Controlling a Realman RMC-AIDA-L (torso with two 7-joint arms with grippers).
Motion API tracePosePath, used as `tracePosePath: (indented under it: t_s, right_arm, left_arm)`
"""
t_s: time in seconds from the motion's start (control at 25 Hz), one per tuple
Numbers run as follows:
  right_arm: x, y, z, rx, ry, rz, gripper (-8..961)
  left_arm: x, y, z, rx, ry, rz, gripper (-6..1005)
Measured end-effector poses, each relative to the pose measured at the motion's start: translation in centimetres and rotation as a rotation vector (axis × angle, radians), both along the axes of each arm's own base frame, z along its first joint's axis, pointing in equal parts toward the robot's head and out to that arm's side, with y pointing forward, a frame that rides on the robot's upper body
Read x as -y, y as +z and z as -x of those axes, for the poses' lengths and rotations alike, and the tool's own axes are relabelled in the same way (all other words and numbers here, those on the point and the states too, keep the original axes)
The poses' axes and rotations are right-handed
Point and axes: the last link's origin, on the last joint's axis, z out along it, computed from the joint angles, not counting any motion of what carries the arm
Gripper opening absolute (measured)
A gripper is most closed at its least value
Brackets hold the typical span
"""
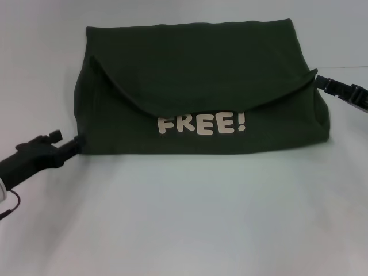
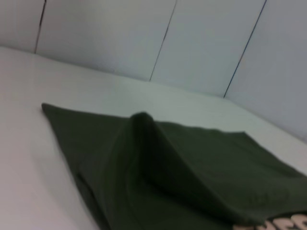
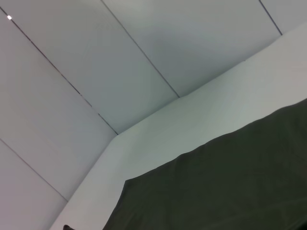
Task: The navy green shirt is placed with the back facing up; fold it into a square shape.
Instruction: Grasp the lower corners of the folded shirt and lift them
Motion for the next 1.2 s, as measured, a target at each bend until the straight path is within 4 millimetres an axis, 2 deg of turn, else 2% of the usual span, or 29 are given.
tracePosePath:
  t_s: [0.36,0.72,1.2]
  right_arm:
    - [-0.7,0.0,0.8,-0.031,-0.001,0.005,582]
    - [-0.9,0.0,1.1,-0.035,0.0,0.002,582]
    - [-0.8,-0.2,1.0,-0.037,-0.003,0.006,581]
  left_arm:
    - [-1.1,-1.8,0.3,-0.116,0.032,0.036,703]
    - [-2.2,-2.3,-0.2,-0.127,0.048,0.037,702]
    - [-2.0,-2.7,-0.1,-0.127,0.053,0.051,703]
